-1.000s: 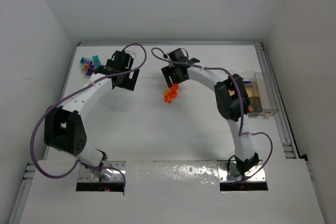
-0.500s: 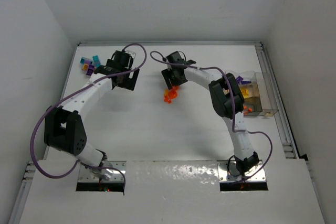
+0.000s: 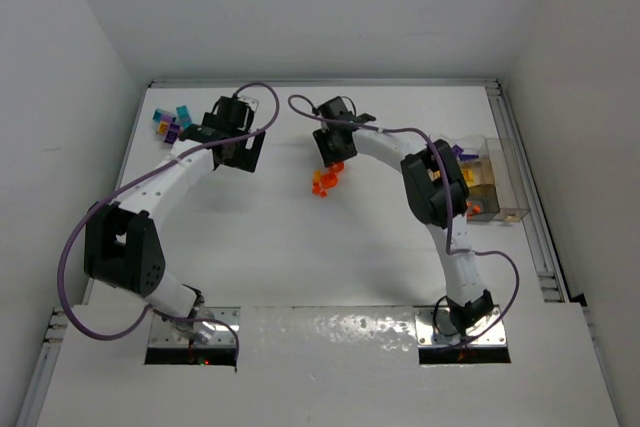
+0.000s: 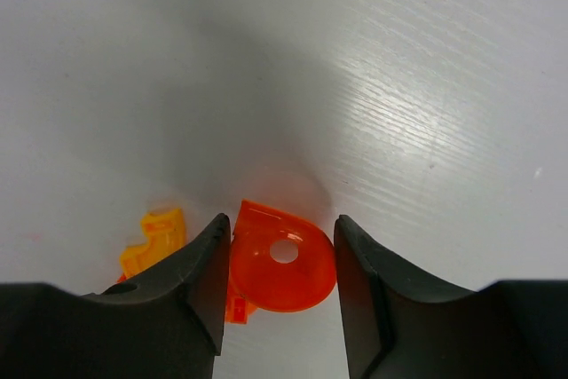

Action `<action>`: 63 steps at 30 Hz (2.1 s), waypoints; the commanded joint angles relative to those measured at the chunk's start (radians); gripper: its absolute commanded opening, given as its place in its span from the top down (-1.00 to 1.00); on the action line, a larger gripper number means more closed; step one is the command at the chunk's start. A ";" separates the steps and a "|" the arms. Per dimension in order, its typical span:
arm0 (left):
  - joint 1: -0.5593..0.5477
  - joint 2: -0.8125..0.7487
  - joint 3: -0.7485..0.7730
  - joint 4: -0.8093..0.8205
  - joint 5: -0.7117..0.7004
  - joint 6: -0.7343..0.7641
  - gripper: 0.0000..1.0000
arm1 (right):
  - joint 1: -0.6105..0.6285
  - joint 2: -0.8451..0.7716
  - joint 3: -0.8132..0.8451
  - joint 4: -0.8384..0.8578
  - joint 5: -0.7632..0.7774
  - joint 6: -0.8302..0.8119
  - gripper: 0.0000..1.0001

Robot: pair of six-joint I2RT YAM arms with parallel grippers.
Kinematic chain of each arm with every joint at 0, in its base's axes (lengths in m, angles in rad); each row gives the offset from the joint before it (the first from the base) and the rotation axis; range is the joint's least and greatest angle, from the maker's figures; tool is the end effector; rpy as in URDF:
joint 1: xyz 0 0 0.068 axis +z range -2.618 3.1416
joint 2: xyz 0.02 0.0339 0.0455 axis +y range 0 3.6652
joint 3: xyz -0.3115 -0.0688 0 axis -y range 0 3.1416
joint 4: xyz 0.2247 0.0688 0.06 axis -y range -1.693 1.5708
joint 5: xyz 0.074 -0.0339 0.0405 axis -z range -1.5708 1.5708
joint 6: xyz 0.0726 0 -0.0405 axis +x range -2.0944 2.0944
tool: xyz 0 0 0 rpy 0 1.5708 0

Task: Sort the legos into containers by color

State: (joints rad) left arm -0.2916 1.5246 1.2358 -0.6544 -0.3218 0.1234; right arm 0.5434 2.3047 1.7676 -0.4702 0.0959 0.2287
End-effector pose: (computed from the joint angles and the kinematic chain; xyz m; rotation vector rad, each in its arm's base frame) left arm 0.3150 -0.0706 0.3025 0.3819 2.4459 0.3324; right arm 0.4577 0.2684 0.1577 -0.3688 2.5534 0.1665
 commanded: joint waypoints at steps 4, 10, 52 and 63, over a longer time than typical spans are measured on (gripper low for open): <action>0.002 -0.027 0.008 0.030 -0.019 0.007 -0.89 | -0.017 -0.174 0.000 -0.002 0.106 0.012 0.60; 0.002 -0.015 0.053 0.021 -0.010 0.010 -0.89 | -0.098 -0.332 -0.098 -0.016 0.151 0.079 0.62; 0.002 -0.077 0.014 0.024 -0.011 0.021 -0.89 | -0.528 -0.927 -0.968 0.168 0.352 0.164 -0.35; 0.002 -0.060 0.010 0.035 -0.019 0.021 -0.89 | -0.429 -1.018 -0.840 0.179 0.099 -0.040 0.55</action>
State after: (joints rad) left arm -0.2916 1.4860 1.2522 -0.6510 -0.3233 0.1345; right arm 0.0376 1.3178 0.8551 -0.3424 0.3313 0.2955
